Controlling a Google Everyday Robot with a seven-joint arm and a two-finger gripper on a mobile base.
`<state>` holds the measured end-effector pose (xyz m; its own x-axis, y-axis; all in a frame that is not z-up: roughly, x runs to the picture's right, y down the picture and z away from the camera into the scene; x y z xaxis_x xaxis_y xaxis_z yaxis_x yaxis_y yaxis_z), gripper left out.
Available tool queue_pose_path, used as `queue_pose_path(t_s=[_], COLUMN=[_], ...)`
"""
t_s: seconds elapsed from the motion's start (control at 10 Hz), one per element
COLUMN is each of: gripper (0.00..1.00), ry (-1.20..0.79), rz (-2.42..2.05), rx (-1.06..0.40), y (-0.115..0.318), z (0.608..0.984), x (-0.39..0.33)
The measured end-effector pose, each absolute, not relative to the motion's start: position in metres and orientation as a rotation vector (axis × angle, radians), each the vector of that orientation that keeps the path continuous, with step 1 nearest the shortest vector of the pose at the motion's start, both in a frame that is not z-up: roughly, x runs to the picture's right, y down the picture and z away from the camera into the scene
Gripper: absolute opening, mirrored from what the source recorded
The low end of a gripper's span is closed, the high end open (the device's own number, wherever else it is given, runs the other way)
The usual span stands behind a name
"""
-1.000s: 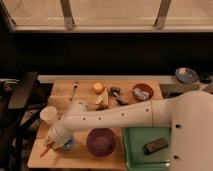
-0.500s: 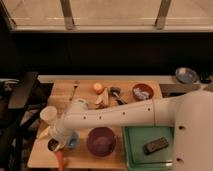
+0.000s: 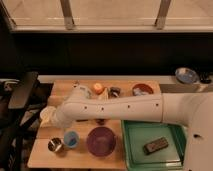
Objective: Place pepper in metal cup
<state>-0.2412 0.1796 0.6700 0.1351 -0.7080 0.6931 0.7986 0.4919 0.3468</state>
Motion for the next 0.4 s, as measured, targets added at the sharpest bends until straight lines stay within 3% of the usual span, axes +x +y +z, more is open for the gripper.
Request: queue_pose_path(t_s=[0.4], gripper=[0.65], ry=[-0.931], rz=[-1.096], rx=[-0.115], y=[0.1796], z=[0.6697], x=[-0.2419])
